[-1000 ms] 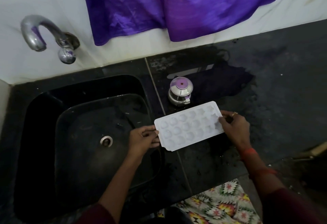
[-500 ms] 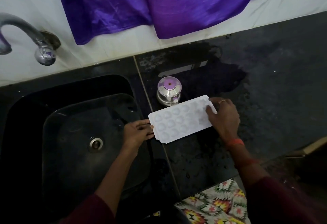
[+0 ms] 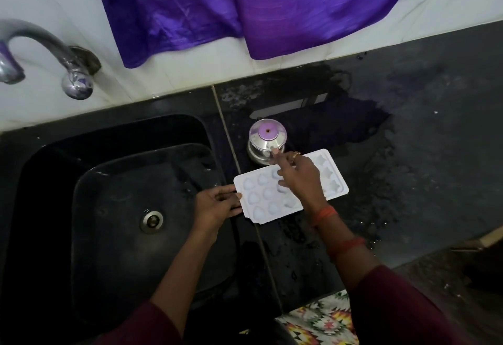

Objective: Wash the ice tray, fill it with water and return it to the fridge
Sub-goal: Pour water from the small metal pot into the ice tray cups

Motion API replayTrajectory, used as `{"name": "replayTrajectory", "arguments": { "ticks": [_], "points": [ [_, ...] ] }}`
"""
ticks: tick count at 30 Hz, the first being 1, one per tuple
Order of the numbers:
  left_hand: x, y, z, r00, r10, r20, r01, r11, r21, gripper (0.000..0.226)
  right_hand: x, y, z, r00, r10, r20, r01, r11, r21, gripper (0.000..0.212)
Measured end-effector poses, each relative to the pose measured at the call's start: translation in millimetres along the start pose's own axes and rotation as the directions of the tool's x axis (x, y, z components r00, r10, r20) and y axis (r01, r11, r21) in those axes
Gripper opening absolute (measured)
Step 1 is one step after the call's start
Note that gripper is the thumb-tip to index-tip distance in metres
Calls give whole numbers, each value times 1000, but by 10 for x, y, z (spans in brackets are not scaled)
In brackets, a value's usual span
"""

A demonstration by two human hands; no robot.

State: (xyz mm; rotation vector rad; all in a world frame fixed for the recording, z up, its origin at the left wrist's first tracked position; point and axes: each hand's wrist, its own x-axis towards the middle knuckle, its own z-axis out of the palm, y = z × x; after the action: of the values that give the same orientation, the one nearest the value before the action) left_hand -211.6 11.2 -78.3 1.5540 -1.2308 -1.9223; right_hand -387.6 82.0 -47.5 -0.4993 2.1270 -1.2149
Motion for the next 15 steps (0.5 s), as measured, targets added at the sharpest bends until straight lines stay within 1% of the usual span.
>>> {"name": "replayTrajectory", "arguments": {
  "ticks": [2, 3, 5, 9, 11, 15],
  "points": [
    [8, -3, -1, 1000, -7, -5, 6, 1000, -3, 18, 6, -61, 30, 991, 105, 88, -113, 990, 88, 51],
    [16, -5, -2, 1000, -10, -8, 10, 1000, -8, 19, 16, -77, 43, 985, 133, 114, -146, 983, 113, 51],
    [23, -10, -6, 1000, -13, -8, 13, 1000, -10, 20, 28, -105, 65, 980, 148, 130, -167, 975, 148, 52],
    [12, -4, -4, 1000, -12, -6, 12, 1000, -14, 19, 78, -142, 83, 987, 127, 101, -145, 970, 196, 52],
    [11, 2, 1, 1000, -12, -2, 12, 1000, -13, 19, 101, -124, 81, 990, 107, 91, -122, 975, 185, 52],
    [21, 1, -1, 1000, -18, -7, 18, 1000, -15, 20, 103, -42, 70, 995, 29, 98, -39, 994, 99, 59]
  ]
}}
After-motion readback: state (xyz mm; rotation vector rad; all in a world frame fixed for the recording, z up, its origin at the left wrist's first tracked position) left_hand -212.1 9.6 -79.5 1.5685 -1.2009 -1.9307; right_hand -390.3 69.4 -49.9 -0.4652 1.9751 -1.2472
